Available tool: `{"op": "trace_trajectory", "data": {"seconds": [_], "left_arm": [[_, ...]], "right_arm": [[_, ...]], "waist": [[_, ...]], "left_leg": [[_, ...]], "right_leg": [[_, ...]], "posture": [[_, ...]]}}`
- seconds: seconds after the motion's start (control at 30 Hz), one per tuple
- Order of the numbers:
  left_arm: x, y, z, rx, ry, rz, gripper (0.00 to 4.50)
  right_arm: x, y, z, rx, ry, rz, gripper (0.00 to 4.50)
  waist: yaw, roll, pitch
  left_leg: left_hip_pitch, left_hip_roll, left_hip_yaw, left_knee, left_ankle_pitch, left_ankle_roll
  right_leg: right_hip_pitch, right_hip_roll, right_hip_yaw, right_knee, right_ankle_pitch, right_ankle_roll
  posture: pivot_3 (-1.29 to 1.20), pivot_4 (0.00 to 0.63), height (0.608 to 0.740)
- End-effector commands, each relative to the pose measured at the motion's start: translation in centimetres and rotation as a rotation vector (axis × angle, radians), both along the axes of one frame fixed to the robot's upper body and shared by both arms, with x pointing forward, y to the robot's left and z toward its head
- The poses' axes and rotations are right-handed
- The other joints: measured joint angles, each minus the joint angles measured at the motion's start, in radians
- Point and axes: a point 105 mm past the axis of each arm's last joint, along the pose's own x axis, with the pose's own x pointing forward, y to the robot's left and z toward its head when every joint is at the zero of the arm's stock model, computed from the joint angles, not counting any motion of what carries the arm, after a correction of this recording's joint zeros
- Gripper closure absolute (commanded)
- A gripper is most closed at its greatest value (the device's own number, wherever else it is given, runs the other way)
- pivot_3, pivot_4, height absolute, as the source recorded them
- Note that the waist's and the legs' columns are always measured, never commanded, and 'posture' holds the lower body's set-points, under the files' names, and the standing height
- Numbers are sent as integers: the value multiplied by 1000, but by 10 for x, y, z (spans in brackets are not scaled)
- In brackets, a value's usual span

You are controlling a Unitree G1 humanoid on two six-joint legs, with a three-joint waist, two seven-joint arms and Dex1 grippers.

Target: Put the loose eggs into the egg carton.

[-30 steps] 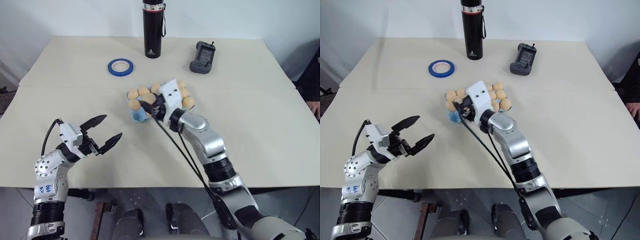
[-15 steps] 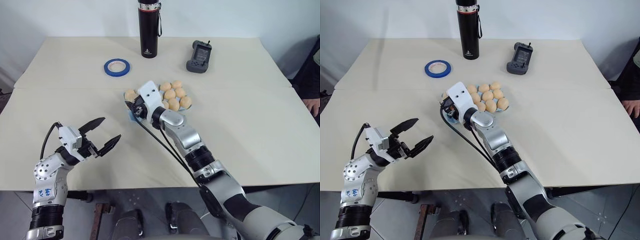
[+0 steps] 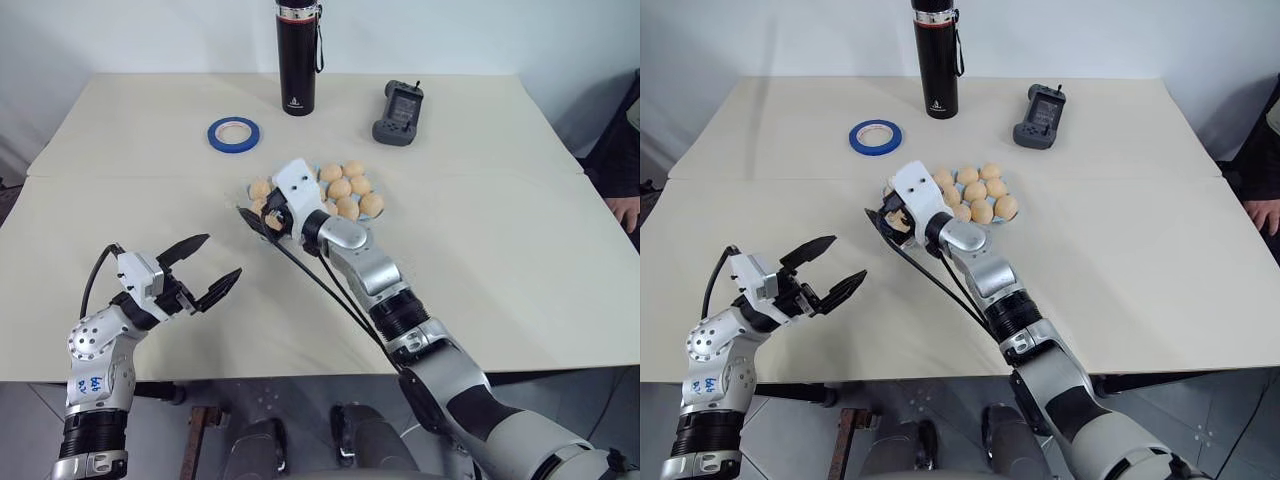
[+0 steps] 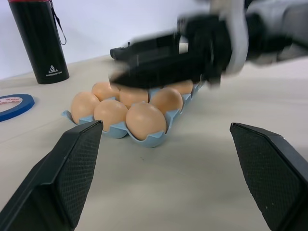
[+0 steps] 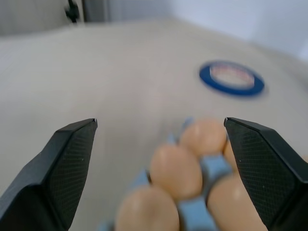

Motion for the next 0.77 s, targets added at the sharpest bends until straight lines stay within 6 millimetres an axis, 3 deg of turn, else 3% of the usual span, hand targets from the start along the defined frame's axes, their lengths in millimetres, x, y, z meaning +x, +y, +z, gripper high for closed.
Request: {"op": "trace_trajectory", "data": {"seconds": [0.03,0.17,0.43,0.63,0.77], "left_arm": [[-3,1,12,9,-49,4,0],[-3,3,11,16,-41,1,0],[5,3,10,45,-18,-46,0],[9,-3,13,48,-19,-81,0],[9,-5,16,47,-27,-97,0]], "right_arm": [[-13,-29,27,81,-63,38,28],[-28,-72,20,29,-96,76,28],[-57,-153,-24,-153,5,258,28],[-57,-173,-47,-181,46,273,28],[-51,-177,-47,-177,38,243,28]], "waist": [[4,0,0],[13,0,0],[15,1,0],[7,0,0],[7,0,0]], "left_leg": [[0,0,-1,-1,0,0],[-1,0,-2,0,-1,1],[0,0,-1,0,-2,1],[1,0,1,3,0,2],[2,0,0,3,0,2]], "right_leg": [[0,0,-1,0,0,0],[2,-1,-3,-2,0,0],[2,0,-3,-6,0,0],[4,1,0,-5,0,0],[4,0,0,-4,0,0]], "posture": [[0,150,740],[0,150,740],[0,150,740],[0,150,740],[0,150,740]]}}
